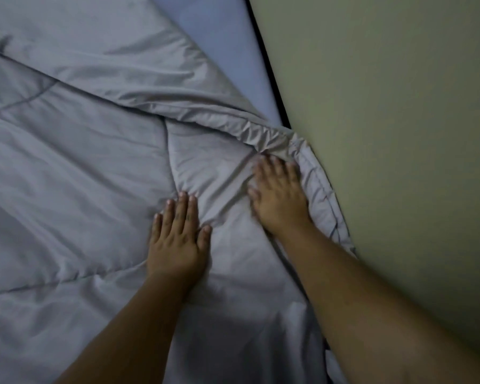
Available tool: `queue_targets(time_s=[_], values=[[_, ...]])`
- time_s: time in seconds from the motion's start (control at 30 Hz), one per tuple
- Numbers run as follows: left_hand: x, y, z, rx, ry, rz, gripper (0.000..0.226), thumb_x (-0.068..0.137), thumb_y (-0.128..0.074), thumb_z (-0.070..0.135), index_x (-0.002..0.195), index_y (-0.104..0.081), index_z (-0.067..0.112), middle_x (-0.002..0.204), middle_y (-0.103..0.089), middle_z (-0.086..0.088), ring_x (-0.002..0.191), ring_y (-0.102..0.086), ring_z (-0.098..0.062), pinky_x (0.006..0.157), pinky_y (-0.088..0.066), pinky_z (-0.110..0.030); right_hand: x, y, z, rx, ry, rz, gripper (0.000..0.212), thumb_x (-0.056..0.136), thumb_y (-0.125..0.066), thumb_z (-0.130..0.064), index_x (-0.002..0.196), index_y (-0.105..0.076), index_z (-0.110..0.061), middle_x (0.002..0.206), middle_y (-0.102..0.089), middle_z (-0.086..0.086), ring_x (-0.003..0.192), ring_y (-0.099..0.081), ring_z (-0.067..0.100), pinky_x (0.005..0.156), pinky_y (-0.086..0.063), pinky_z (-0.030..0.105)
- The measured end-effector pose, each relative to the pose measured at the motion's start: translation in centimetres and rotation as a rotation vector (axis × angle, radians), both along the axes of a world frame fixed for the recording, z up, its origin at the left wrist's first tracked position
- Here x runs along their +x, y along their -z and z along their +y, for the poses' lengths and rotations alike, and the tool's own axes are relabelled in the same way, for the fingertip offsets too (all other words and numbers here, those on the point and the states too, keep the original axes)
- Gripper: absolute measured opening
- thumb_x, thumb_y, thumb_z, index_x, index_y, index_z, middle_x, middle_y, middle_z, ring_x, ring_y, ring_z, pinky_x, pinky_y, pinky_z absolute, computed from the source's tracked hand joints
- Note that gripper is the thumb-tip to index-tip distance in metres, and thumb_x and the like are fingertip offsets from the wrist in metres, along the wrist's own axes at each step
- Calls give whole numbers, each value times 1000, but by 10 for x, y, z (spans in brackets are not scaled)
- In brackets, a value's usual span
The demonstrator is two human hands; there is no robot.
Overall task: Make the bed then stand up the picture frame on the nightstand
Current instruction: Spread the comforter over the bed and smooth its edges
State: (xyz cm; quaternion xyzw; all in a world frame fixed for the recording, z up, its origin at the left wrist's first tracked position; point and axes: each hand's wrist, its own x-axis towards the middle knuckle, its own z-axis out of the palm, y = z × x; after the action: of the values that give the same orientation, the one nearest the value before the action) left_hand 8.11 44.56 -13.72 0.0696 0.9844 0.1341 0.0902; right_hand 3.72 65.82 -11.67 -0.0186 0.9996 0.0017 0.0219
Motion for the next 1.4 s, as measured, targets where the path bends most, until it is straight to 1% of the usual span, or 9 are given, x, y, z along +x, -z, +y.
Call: queue_targets(time_s=[0.07, 0.23, 0.43, 0.57, 0.73, 0.9, 1.07, 1.2, 1.4], values=[[-1, 2, -4, 2, 32, 16, 68, 88, -7, 56, 150, -3, 27, 159, -1, 4, 147, -1, -15, 118, 3, -33, -4, 14, 21, -120, 183, -46, 59, 99, -33, -38, 148, -18, -7, 156, -20, 12, 144, -16, 26, 117, -3, 32], [-2, 5, -5, -15, 46, 26, 67, 89, -10, 54, 150, -6, 26, 159, -4, 2, 147, -5, -18, 118, 2, -32, -8, 18, 27, -188, 183, -25, 57, 101, -31, -33, 148, -15, -6, 157, -17, 12, 145, -14, 23, 116, 1, 27], [-1, -1, -4, -15, 51, 6, 70, 88, -9, 53, 150, -10, 21, 159, -7, -2, 147, -8, -22, 119, -3, -37, 47, 1, -6, -287, 142, 167, 51, 98, -35, -33, 137, -43, -1, 142, -45, 17, 135, -37, 33, 114, -24, 43], [-1, 1, -4, -13, 61, 6, 69, 89, -9, 54, 150, -6, 22, 160, -4, -1, 147, -5, -21, 119, 0, -35, 88, 20, 21, -469, 173, 120, 53, 98, -31, -29, 131, -44, 10, 140, -42, 28, 133, -36, 39, 113, -22, 35], [-2, 1, -3, -6, 46, -21, 65, 93, -17, 52, 151, -4, 24, 160, -1, 0, 148, -1, -21, 119, 1, -38, 84, 19, 21, -554, 239, 96, 44, 92, -50, -4, 132, -42, 11, 141, -39, 29, 134, -35, 41, 113, -26, 46], [16, -10, 19, 71, 6, -19, 68, 92, -13, 55, 150, -4, 23, 160, -1, 1, 147, 1, -18, 118, 3, -37, 135, -3, 4, -463, 126, 139, 51, 99, -31, -30, 138, -39, 2, 145, -40, 18, 138, -32, 32, 116, -23, 42], [55, -5, 27, 13, 149, -30, 68, 90, -13, 57, 150, -6, 26, 160, -7, 3, 147, -7, -17, 118, -2, -37, 202, 9, 23, -540, 185, 74, 56, 100, -24, -35, 132, -44, 7, 141, -41, 21, 134, -37, 30, 116, -15, 26], [50, -3, 22, -27, 193, -21, 69, 90, -13, 56, 150, -6, 25, 160, -9, 0, 147, -8, -21, 118, -5, -40, 205, 16, 29, -577, 218, 51, 40, 98, -42, -15, 134, -41, 5, 143, -36, 17, 135, -35, 33, 115, -18, 32], [61, -3, 27, -21, 122, -48, 68, 90, -6, 60, 150, 2, 27, 160, 3, 5, 147, 3, -14, 118, 3, -36, 228, 6, 23, -361, 37, 152, 51, 101, -27, -32, 135, -40, 4, 144, -37, 16, 136, -31, 27, 116, -19, 35]])
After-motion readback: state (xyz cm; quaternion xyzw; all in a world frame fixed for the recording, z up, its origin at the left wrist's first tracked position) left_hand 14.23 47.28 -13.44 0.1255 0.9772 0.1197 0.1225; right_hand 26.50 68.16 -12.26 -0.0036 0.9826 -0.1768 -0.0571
